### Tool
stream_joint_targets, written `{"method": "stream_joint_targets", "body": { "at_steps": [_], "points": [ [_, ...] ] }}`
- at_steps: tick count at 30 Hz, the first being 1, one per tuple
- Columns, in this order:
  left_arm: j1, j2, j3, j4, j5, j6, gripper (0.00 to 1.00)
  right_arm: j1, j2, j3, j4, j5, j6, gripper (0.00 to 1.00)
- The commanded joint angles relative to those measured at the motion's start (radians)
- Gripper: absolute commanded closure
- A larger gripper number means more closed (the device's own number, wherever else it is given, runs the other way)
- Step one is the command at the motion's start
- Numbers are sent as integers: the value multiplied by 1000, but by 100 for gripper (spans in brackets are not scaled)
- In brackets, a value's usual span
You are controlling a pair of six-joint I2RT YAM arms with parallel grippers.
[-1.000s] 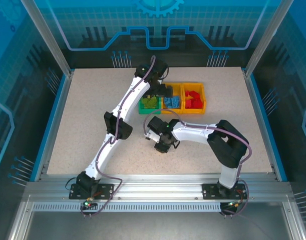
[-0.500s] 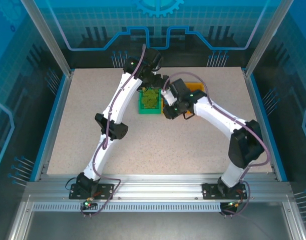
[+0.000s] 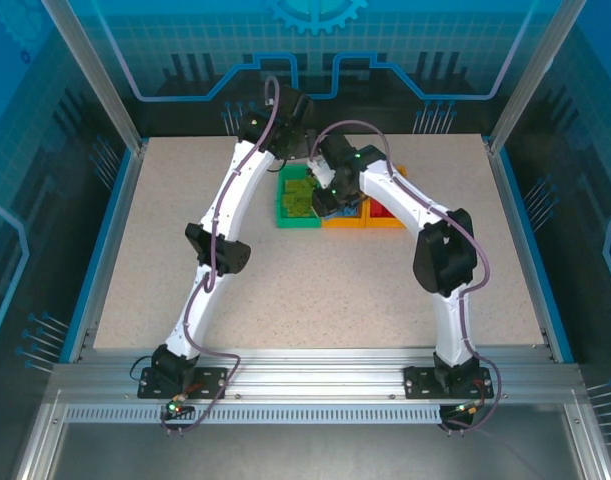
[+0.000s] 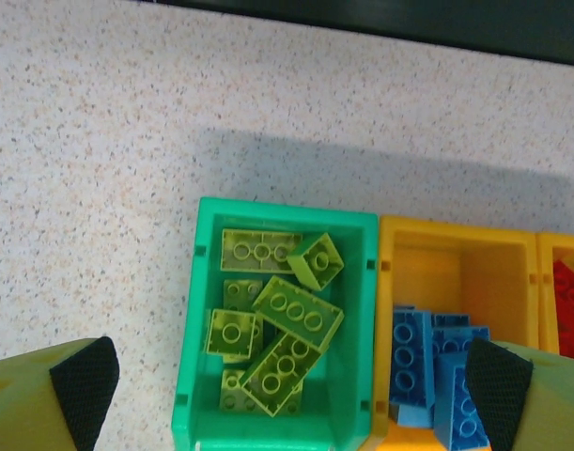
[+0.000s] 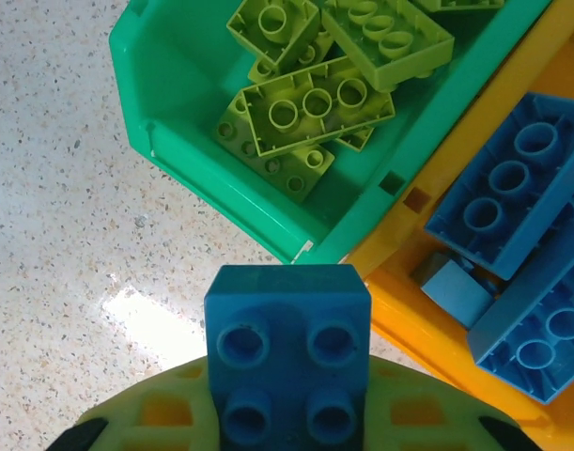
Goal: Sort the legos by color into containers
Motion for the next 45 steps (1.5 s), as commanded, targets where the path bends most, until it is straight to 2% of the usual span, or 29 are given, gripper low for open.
{"method": "stream_joint_targets", "body": {
  "at_steps": [1,17,21,27,30,32,34,36,41,45],
  "points": [
    [-80,-60,52,-298,150,75,1,-144,88,72,72,70,209,86],
    [-58,-37,52,-303,172,32,1,-262,180,199,21,42,228,86],
    [-52,-32,52,-282,192,25,1,-256,145,143,73,40,197,84],
    [-54,-33,51,-278,197,26,1,-244,207,236,22,33,195,83],
    [-54,-35,52,-286,187,32,1,-241,208,249,13,30,218,77],
    [-54,-35,52,-285,186,33,1,-241,207,246,12,26,227,66],
    [-55,-36,51,-282,191,31,1,-239,207,246,12,27,235,59],
    [-55,-35,51,-284,194,32,1,-238,236,250,11,33,242,58],
    [-62,-35,52,-293,183,34,1,-243,252,284,6,55,249,61],
    [-70,-37,51,-298,176,35,1,-244,284,354,-51,55,239,50]
  ]
}}
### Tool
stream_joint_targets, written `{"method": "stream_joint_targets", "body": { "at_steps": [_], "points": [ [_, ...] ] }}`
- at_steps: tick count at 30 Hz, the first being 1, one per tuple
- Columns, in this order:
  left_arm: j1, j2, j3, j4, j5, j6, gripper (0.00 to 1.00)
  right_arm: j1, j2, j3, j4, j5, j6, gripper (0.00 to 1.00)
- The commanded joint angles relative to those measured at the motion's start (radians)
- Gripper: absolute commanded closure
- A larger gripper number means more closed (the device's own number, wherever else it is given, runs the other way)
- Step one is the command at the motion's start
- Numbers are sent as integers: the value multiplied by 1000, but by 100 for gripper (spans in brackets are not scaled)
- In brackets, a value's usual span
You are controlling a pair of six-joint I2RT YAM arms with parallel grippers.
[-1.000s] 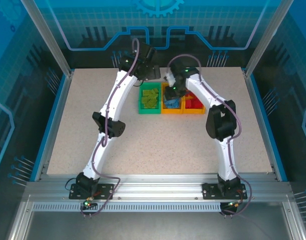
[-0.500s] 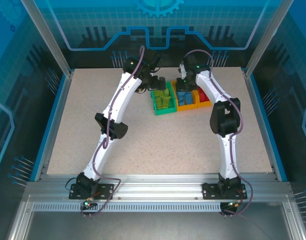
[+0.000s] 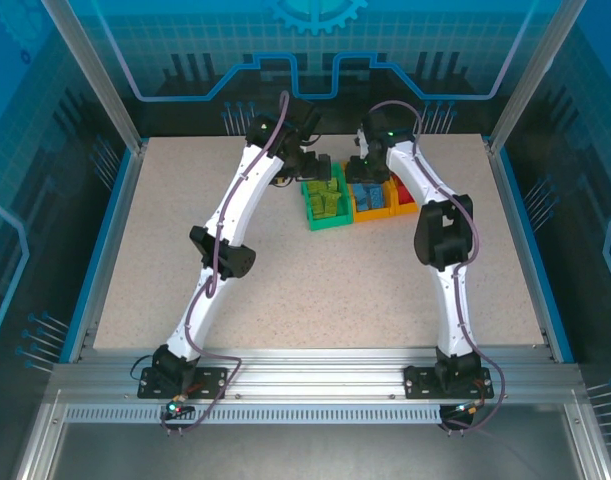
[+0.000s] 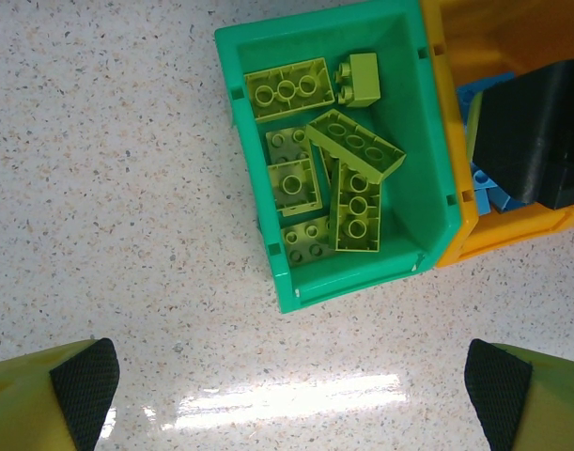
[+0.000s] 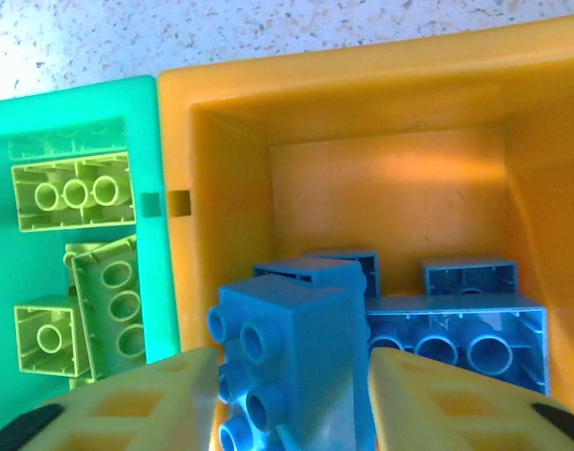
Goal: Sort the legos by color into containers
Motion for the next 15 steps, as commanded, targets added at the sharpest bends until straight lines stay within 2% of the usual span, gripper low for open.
{"method": "stream_joint_targets", "body": {
  "at_steps": [1,4,11,15],
  "points": [
    [-15,-26,50,-77,4,26,1,-2,13,51,-59,9,0,47],
    [-30,-28,50,-85,-17,32,1,4,-80,-42,-16,12,2,31],
    [-59,-39,51,-111,-75,48,1,4,-502,-529,309,19,-57,18],
    [-58,-37,51,-108,-83,58,1,-6,-716,-805,462,142,-162,16]
  ]
}}
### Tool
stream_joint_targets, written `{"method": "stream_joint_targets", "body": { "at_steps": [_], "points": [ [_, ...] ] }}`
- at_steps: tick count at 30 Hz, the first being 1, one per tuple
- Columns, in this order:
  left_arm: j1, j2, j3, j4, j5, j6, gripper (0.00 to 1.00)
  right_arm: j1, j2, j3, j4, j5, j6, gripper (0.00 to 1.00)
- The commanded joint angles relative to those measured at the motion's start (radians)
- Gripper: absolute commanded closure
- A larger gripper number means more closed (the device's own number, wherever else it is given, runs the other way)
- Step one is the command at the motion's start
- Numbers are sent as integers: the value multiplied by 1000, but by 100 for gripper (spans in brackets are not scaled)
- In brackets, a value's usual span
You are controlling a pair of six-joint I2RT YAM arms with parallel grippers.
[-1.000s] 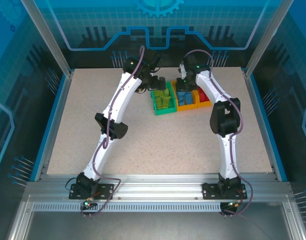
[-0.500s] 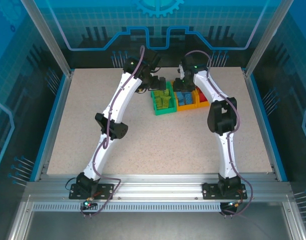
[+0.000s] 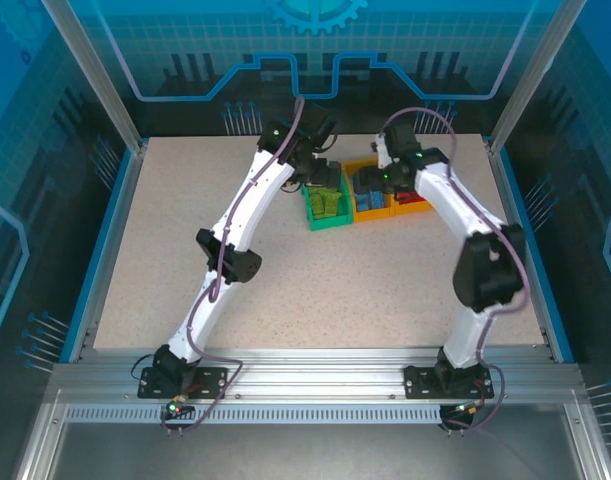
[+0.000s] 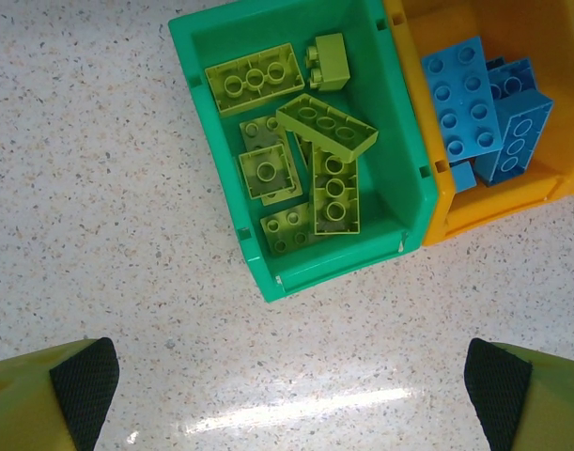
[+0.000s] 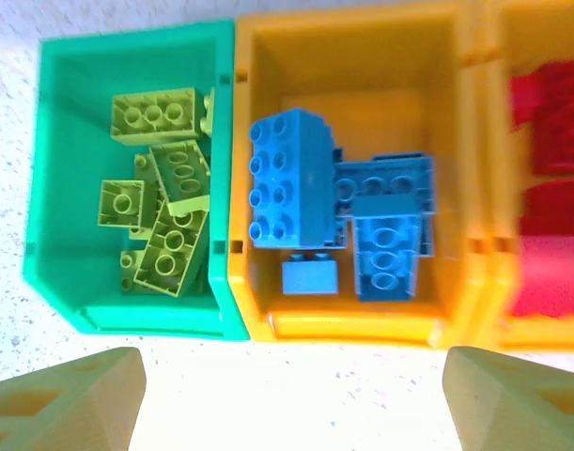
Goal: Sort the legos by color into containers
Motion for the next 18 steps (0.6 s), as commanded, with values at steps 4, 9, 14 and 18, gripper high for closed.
{"method": "stream_joint_targets", "body": {
  "at_steps": [4,9,14,18],
  "points": [
    [7,-40,50,-116,-31,28,1,-75,-319,-461,394,184,-151,15],
    [16,-57,50,-130,-50,36,1,-191,-451,-790,666,156,-189,12],
    [29,-71,51,-151,-73,42,1,-221,-437,-968,914,95,-191,2],
    [38,-81,50,-155,-106,42,1,-223,-375,-1062,1135,81,-190,0]
  ]
}}
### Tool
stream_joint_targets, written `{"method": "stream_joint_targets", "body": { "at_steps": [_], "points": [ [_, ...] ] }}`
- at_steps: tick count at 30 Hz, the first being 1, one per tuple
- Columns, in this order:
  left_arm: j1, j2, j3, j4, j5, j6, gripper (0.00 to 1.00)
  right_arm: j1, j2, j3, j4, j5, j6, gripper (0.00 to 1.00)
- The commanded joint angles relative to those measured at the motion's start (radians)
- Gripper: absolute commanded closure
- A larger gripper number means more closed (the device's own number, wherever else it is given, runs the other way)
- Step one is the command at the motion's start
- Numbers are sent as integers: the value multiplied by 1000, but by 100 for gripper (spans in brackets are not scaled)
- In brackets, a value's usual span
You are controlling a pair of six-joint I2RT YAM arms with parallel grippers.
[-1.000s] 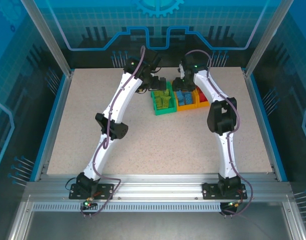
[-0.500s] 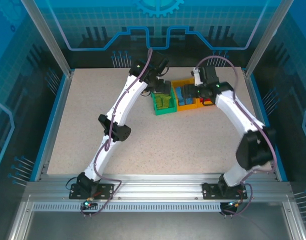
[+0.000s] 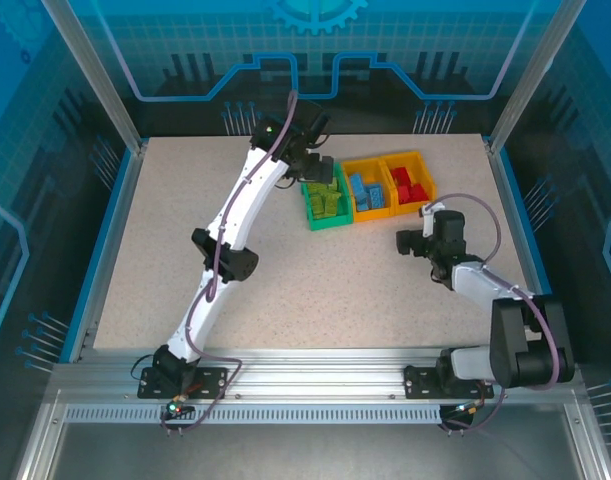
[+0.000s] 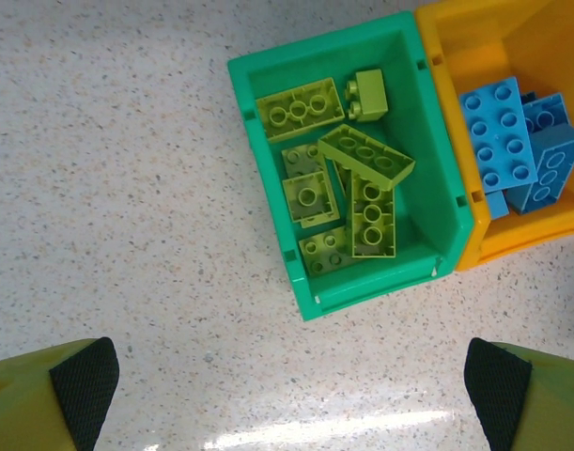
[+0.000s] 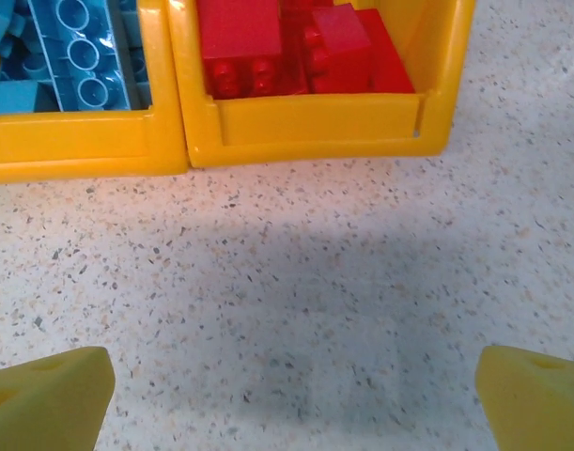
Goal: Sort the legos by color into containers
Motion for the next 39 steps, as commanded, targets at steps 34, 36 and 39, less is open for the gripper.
{"method": "stream_joint_targets", "body": {
  "at_steps": [34,36,39],
  "points": [
    [65,-62,51,-162,-142,19,1,7,153,-118,548,-14,-22,0],
    [82,-67,50,-123,-72,6,1,7,153,-118,548,-15,-23,0],
    [75,-112,0,-62,-94,18,1,8,153,-118,548,-14,-22,0]
  ]
}}
